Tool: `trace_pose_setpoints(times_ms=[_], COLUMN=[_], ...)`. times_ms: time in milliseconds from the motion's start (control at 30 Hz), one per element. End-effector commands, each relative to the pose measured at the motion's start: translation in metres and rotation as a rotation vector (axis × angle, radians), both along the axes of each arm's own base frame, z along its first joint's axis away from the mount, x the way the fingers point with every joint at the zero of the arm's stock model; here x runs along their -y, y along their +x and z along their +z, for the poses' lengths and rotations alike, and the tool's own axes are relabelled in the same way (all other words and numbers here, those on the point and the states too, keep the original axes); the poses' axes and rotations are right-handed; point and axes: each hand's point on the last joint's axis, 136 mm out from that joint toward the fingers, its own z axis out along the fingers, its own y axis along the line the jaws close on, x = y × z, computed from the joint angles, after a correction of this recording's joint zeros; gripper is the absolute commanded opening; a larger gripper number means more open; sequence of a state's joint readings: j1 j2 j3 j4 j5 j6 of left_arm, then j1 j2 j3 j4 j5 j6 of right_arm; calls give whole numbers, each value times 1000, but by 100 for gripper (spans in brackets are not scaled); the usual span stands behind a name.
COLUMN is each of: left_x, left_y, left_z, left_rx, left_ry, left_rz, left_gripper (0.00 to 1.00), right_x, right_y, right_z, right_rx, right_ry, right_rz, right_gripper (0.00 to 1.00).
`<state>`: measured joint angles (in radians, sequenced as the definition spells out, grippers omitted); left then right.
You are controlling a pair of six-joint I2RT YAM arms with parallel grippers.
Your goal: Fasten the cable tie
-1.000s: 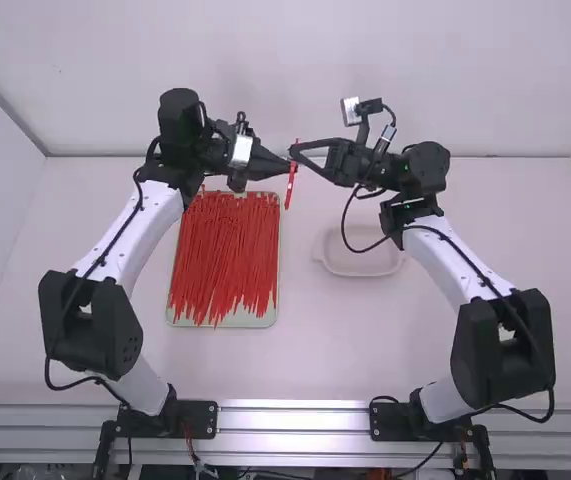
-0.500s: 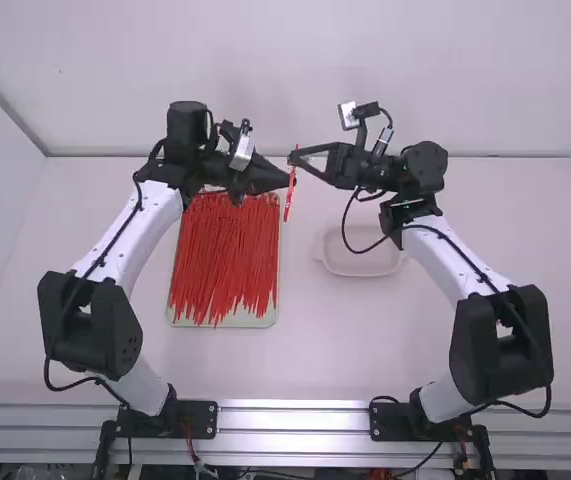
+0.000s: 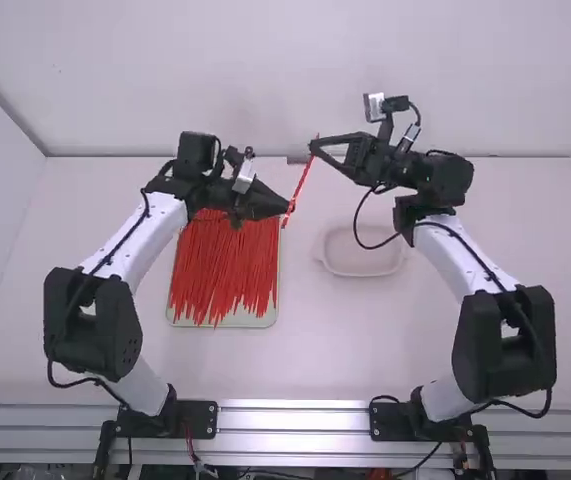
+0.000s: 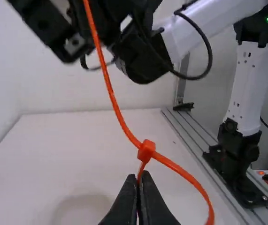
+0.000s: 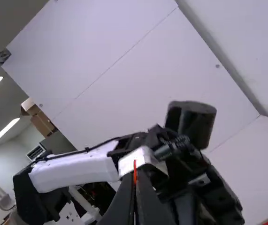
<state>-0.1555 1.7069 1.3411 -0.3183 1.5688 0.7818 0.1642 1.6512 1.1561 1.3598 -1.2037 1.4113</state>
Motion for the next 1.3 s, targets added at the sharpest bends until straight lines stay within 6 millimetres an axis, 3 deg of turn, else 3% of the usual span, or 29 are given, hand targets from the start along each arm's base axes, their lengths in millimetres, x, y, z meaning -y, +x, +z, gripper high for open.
trace_pose_setpoints(times_ms=[0,333,633,667,733,900,1067,1267], left_x=[0,-2,-1,-1,-1,1,3,5], left_y=[-5,-15,-13,-12,-8,0,13,26], left_z=[-22,-48,-38,-37,-29,-17,4,31], left_rx=[-42,-130,-129,-127,-102,-66,-19,71], left_ry=[17,31,19,19,15,9,2,-10], left_rz=[8,7,-3,-3,-3,-2,-2,41], left_gripper=[2,2,2,2,2,3,2,2], right_x=[17,31,31,31,32,33,35,33], right_y=[6,16,16,15,16,27,38,43], right_z=[27,32,31,31,27,8,-16,-35], right_rx=[21,34,57,60,96,24,-50,-113], right_ry=[75,101,92,91,65,7,-60,-103], right_rz=[-74,-134,-136,-136,-142,-145,-146,-136], right_gripper=[0,0,0,2,21,29,52,55])
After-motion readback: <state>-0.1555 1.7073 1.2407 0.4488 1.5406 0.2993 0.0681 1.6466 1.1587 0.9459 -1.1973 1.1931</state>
